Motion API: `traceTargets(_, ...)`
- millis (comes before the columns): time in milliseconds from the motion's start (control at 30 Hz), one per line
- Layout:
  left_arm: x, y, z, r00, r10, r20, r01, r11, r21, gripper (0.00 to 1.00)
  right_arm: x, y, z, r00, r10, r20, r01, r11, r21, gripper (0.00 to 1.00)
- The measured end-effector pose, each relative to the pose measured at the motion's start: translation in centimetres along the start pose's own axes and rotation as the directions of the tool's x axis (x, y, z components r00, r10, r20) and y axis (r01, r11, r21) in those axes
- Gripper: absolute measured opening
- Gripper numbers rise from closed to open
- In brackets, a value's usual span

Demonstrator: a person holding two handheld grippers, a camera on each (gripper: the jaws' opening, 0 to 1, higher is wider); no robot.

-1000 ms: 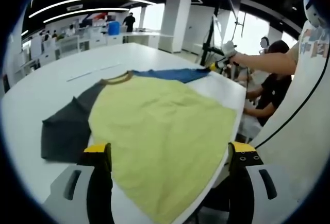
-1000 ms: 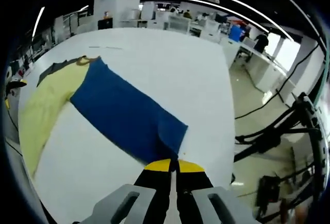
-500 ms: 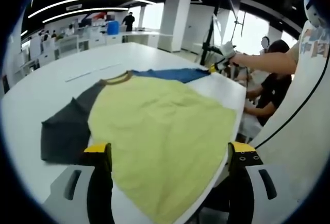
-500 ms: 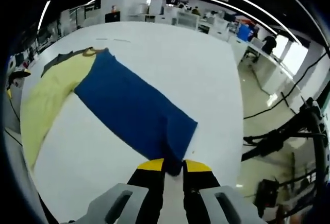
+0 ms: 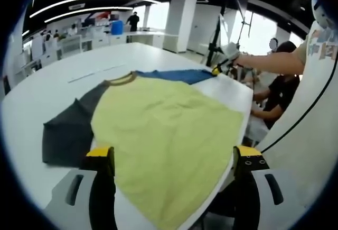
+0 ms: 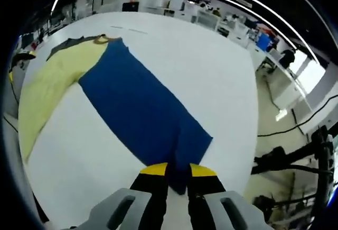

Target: Fold the garment on the visible template until the final outline fits inside the template.

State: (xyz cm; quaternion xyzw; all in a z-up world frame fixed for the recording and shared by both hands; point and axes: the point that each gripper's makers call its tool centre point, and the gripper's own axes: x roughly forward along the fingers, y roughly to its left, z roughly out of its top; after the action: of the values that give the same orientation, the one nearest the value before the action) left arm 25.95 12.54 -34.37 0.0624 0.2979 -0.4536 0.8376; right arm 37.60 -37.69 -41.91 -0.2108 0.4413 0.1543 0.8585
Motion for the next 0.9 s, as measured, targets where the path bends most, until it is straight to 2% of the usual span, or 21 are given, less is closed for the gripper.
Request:
traceTargets(200,0.1,0.1,0.0,1.000,0.001,-0.002,-0.001,1.000,-0.001,0.90,0.1,-0.3,-0.1,1.000,-0.004,-0.016,0.003,1.000,-0.024,0.01)
traceTargets(333,0.1,0.2,0.1,1.000,-0.001,-0.002,0.001,1.000,-0.002,0.89,0.0,-0.4,-0.1,1.000,0.002,-0.019,-0.002,1.000,-0.031,0.00)
traceTargets(900,0.4,0.4,0.2,1.000,-0.010,-0.004,0.010,1.000,0.010,0.90,-2.3,-0.9,3.0,0.998,-0.007,0.055,0.005,0.999,0.033,0.00)
